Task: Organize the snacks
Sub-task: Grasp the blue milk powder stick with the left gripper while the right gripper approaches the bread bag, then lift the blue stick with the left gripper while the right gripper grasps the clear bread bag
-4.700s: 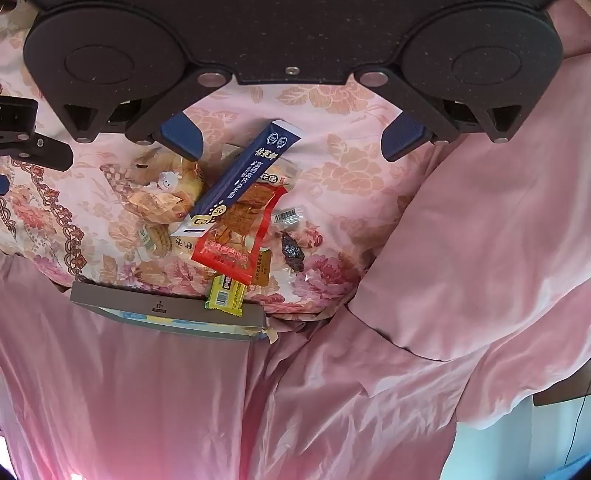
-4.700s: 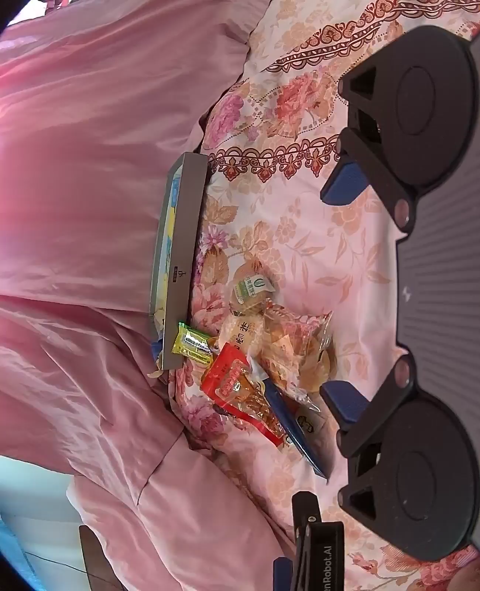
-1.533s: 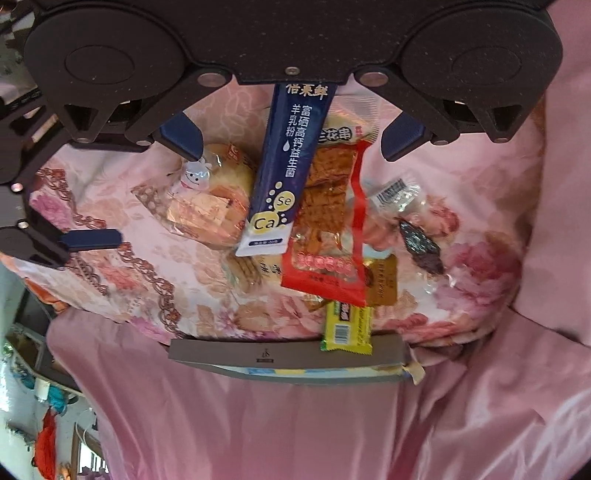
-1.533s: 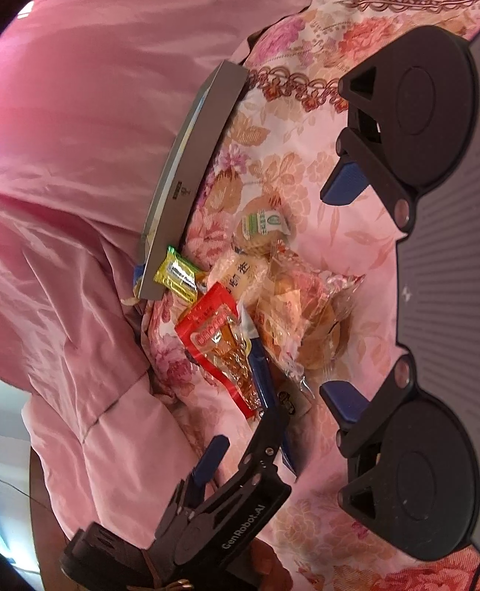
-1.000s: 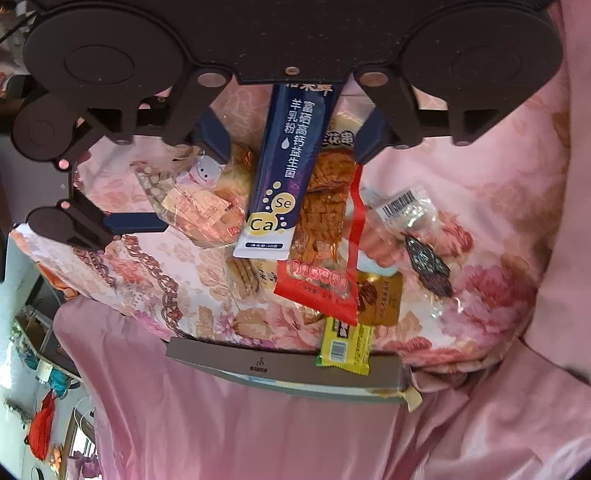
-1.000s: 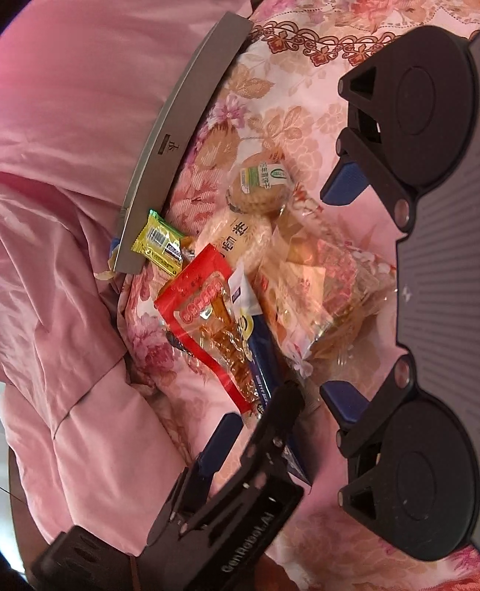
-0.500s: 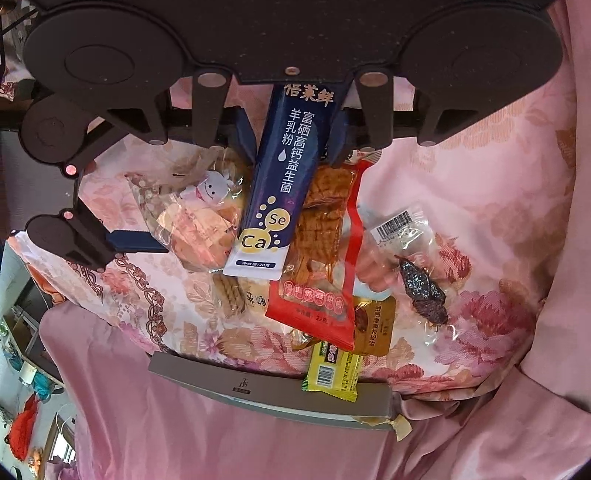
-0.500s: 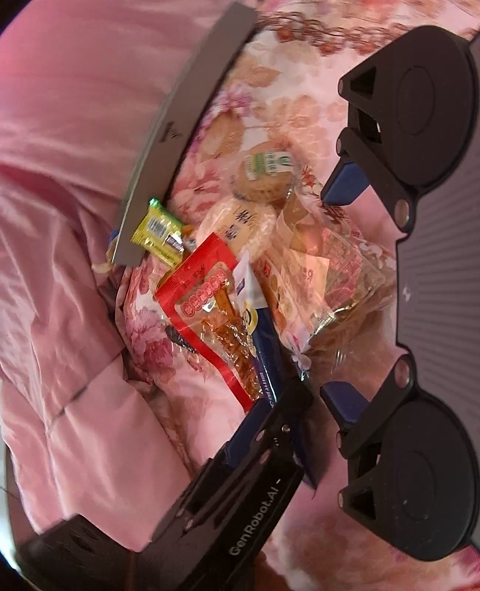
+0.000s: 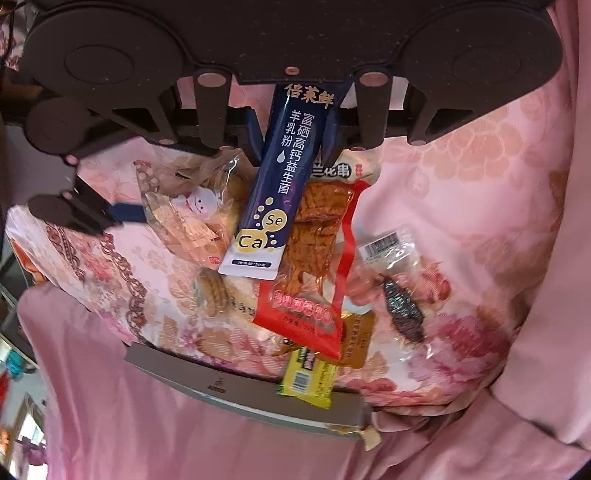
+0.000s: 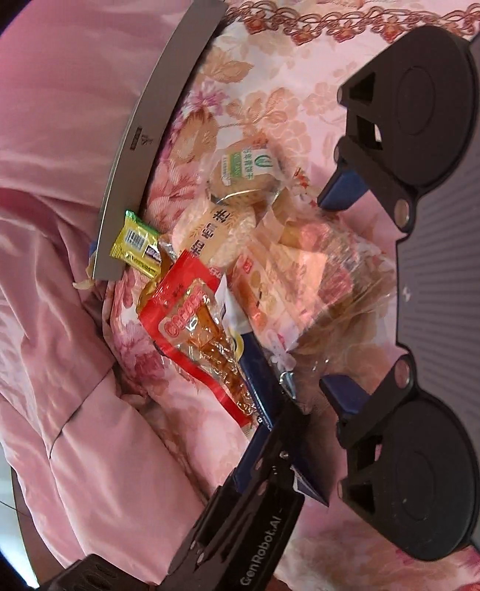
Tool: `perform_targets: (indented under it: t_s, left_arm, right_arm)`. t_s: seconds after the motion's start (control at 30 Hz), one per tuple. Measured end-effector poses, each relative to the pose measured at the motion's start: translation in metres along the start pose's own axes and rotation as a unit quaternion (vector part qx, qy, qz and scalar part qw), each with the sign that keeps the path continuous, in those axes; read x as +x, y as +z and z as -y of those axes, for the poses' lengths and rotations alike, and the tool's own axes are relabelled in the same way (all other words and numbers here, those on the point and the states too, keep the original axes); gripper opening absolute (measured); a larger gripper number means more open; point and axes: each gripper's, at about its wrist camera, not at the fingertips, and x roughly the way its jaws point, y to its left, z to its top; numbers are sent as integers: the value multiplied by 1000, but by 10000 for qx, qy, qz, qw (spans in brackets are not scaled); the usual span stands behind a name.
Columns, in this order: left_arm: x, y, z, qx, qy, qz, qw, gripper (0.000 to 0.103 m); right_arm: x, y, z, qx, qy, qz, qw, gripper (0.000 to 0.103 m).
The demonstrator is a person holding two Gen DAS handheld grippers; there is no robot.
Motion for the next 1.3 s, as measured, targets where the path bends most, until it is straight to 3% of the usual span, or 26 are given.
perform_targets:
  t_s: [0.1,0.17,0.27,0.37,0.63,0.83,0.97,1.1,1.3]
  left_arm:
    - [-4,-2,4,-55,257,-2,9997,35]
    - [-8,-4,6,-55,468,16,9989,34]
    - [-13,-6,6,-133,622,69,9980,33]
    - [-19,-5,3,-204,801,201,9964,31]
    - [-21,-4,-11,-573,710,216,9956,30]
    - [-20,-3,-18,-806,858,253,9927,30]
    - [-21,-3,-20,-841,867,270,9923,31]
    - [-21,-4,-20,-833,831,284,9926,31]
    - [-21,-5,-18,-747,833,293,9933,30]
  right_arm:
    - [-9,-6,4,197,181,-258,9993,92]
    - [-17,-8,8,528,306,-372,9974,103]
    - [-24,1,9,872,298,-351,9951,103]
    - [-11,14,5,1058,72,-628,9924,103]
    - [15,32,-5,1573,-66,-1049,9819,103]
    - [0,31,6,2049,218,-1160,9717,103]
    - [-2,44,22,2554,201,-1316,9576,103]
    - [24,56,30,2957,-59,-1944,9353,103]
    - [54,68,14,2539,-526,-2256,9391,103]
